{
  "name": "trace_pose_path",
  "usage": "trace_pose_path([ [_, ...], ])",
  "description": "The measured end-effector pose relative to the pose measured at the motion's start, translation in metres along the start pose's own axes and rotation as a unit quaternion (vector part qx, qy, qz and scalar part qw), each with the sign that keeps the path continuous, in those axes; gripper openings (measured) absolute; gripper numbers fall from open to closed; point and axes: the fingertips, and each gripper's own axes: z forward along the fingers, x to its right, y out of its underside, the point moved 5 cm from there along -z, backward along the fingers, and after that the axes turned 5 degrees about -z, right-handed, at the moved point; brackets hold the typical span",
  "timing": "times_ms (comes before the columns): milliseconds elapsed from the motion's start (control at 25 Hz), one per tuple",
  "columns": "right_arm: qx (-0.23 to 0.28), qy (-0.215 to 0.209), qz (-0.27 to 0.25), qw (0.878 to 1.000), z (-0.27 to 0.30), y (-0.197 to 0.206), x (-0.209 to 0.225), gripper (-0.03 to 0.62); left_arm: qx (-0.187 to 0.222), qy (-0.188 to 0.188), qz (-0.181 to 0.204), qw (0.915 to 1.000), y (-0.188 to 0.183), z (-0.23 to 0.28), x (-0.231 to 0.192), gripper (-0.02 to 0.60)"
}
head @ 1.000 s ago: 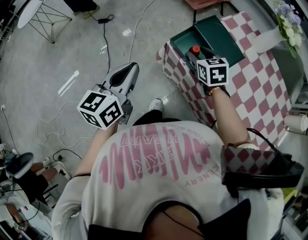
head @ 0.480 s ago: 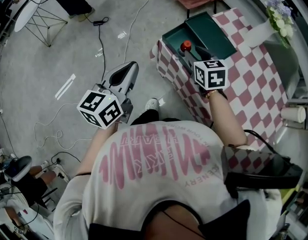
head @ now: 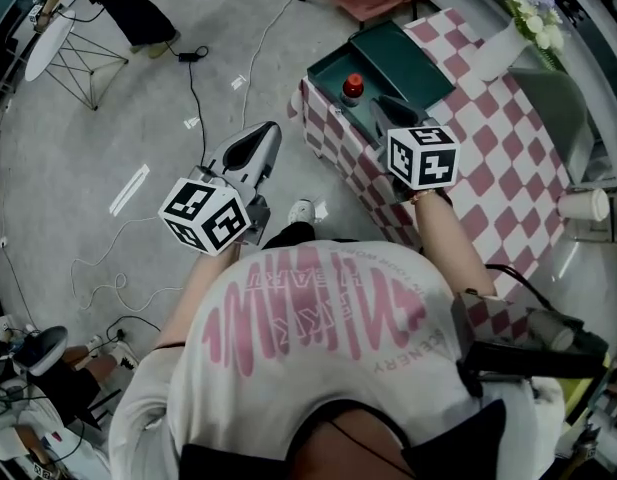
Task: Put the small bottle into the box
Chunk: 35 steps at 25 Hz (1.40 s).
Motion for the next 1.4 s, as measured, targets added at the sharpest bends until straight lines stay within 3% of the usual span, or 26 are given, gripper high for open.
trace_pose_path([
  [320,0.064,0.004,0.048,0.997,-0.046,0.000,0.001,0.018,0.008,0.006,0.031,0.9995,0.005,0.003,0.027,0.008],
  [640,0.100,0.029,0.076,0.992,-0.093,0.001,0.009,0.018,0.013,0.008,0.026,0.9995,0.012,0.000,0.043,0.008],
  [1400,0.090,0.054,0.066,0.992,-0.148,0.039,-0.006,0.012,0.010,0.018,0.008,0.9998,0.041,-0.023,0.072,0.008],
])
